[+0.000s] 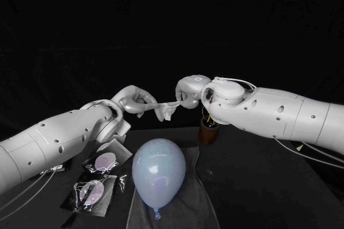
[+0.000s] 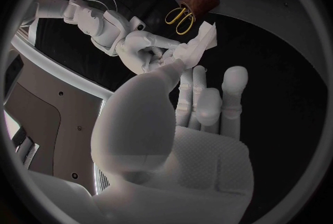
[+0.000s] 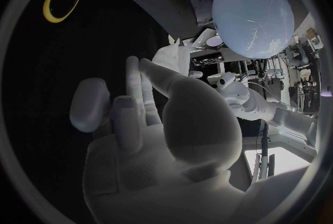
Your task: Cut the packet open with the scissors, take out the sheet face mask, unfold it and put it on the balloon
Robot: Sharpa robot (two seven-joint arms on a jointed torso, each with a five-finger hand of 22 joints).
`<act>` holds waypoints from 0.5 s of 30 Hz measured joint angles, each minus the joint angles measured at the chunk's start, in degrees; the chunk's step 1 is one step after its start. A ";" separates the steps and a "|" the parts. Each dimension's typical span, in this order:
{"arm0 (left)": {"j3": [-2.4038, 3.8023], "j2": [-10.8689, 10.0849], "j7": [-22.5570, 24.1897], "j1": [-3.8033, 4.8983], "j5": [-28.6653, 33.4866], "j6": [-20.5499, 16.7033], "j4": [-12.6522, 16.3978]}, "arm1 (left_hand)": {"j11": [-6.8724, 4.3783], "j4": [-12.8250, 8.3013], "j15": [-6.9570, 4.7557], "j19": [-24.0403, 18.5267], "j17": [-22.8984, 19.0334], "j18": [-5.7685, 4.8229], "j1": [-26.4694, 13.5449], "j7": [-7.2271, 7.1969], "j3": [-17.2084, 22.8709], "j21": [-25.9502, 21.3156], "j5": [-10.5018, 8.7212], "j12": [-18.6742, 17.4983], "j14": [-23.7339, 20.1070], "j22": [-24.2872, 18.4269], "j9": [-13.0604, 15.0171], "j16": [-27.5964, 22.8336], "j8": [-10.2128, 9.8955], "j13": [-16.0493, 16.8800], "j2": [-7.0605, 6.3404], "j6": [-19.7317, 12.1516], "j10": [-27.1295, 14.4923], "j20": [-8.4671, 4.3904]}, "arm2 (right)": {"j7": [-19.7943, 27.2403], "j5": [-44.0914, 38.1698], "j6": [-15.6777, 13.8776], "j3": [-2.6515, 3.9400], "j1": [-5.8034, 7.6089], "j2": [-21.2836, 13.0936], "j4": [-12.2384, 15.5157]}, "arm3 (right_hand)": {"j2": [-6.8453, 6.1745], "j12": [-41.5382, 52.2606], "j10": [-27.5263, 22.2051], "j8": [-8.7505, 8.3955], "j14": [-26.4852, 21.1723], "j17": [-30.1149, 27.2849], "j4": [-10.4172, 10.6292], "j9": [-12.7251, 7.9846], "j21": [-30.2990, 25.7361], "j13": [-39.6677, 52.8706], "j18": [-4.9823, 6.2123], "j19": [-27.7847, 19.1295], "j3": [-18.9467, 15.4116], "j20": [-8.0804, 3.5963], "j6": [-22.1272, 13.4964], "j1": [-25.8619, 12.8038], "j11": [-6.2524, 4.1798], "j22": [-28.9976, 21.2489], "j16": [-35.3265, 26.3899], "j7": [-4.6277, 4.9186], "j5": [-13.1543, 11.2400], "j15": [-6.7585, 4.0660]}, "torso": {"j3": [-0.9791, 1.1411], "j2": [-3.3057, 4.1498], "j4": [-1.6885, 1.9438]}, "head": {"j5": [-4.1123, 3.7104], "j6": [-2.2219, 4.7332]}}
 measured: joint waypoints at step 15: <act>-0.01 0.39 0.42 0.33 -0.45 -0.04 -1.17 | 0.00 -0.17 0.00 0.00 -0.75 0.00 -0.01 0.23 0.16 -0.01 0.00 0.00 -0.01 -0.57 0.01 -0.01 0.00 -0.07 -0.01 0.20 0.00 0.00 | -0.03 -2.79 -1.73 -0.27 0.01 1.21 -1.23 | -0.30 0.06 0.20 -0.10 -0.21 0.02 0.00 0.03 0.26 0.11 -0.01 0.20 0.00 0.21 0.14 -0.30 -0.20 0.01 0.18 0.15 -0.11 -0.20 | 0.01 -0.02 -0.01 | 0.16 0.18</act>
